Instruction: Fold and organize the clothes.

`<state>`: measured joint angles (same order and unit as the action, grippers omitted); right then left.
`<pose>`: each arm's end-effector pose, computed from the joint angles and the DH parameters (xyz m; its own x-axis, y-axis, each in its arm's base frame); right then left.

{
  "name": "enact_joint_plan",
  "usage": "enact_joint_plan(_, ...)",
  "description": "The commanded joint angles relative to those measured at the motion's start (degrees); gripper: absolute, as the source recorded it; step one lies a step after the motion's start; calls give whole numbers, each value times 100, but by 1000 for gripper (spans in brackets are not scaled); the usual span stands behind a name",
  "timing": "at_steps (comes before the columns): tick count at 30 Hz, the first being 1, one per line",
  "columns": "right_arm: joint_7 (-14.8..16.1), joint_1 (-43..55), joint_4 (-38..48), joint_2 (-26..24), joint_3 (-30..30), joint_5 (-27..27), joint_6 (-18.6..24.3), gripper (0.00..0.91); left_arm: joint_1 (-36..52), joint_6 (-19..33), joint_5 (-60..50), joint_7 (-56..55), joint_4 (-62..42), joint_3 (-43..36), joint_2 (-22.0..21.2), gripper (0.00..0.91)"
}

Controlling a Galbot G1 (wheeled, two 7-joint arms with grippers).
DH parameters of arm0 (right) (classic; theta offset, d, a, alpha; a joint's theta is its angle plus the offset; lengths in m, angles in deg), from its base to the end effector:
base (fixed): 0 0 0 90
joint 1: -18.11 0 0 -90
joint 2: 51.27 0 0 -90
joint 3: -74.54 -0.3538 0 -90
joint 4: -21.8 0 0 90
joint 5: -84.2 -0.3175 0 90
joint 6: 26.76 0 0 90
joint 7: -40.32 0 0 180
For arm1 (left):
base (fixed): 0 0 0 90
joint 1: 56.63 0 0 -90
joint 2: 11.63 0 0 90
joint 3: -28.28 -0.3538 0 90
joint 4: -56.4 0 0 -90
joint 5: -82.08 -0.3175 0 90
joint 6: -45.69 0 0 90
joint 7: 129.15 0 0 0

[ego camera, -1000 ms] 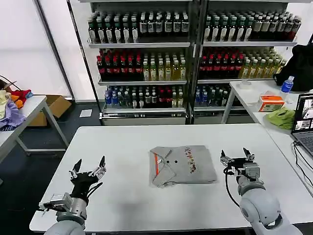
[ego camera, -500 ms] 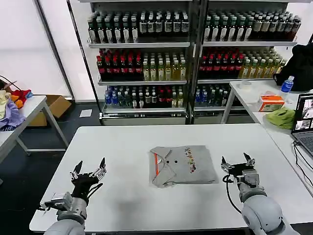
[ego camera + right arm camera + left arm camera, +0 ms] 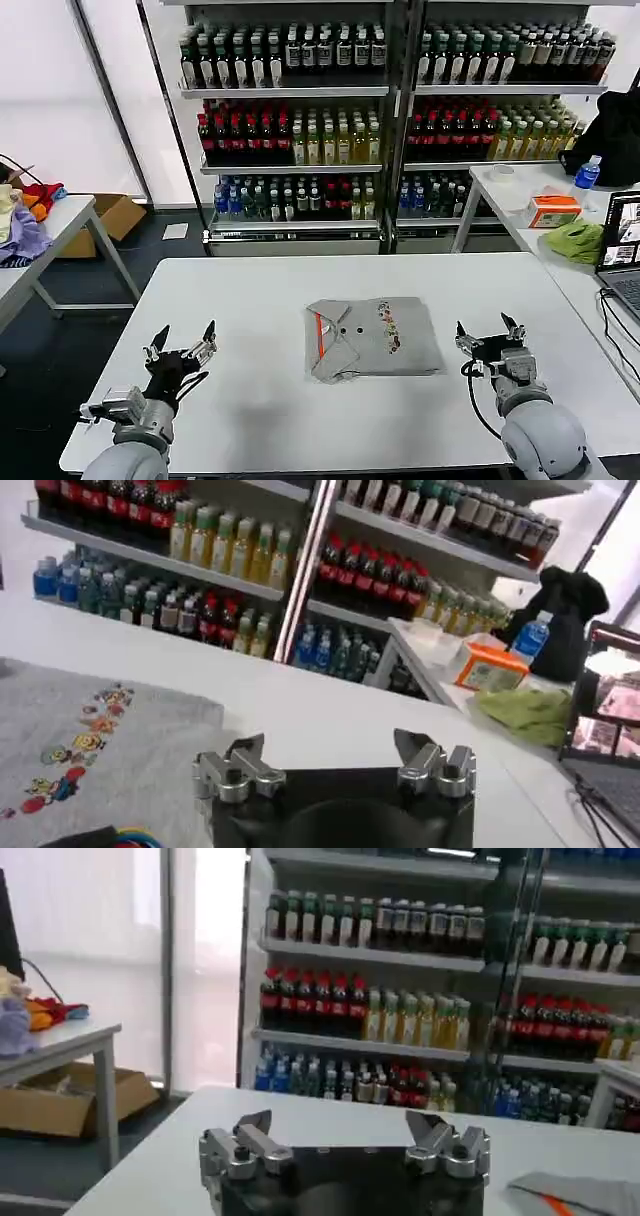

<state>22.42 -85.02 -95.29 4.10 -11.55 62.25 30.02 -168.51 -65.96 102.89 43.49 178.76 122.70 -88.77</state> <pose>0.2330 -0.1030 -0.2424 -0.9305 0.1157 0.3474 0.0034 0.9515 -0.3077 0.1830 0.0611 -0.2617 -0.9788 -0.0272 0.2029 -0.0472 0.9944 -0.0946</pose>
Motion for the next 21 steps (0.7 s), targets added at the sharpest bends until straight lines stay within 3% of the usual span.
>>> enact_joint_plan(1, 148, -145, -60, 160, -85, 170, 6, 907, 81, -1, -88, 181, -50, 16, 21, 907)
enact_joint_plan(7, 290, -113, -9, 653, 33, 444, 6, 907, -28, 36, -227, 211, -156, -97, -126, 907)
enact_joint_plan(21, 345, -41, 119, 907, -142, 464, 9, 907, -159, 233, -632, 162, -72, -123, -213, 907)
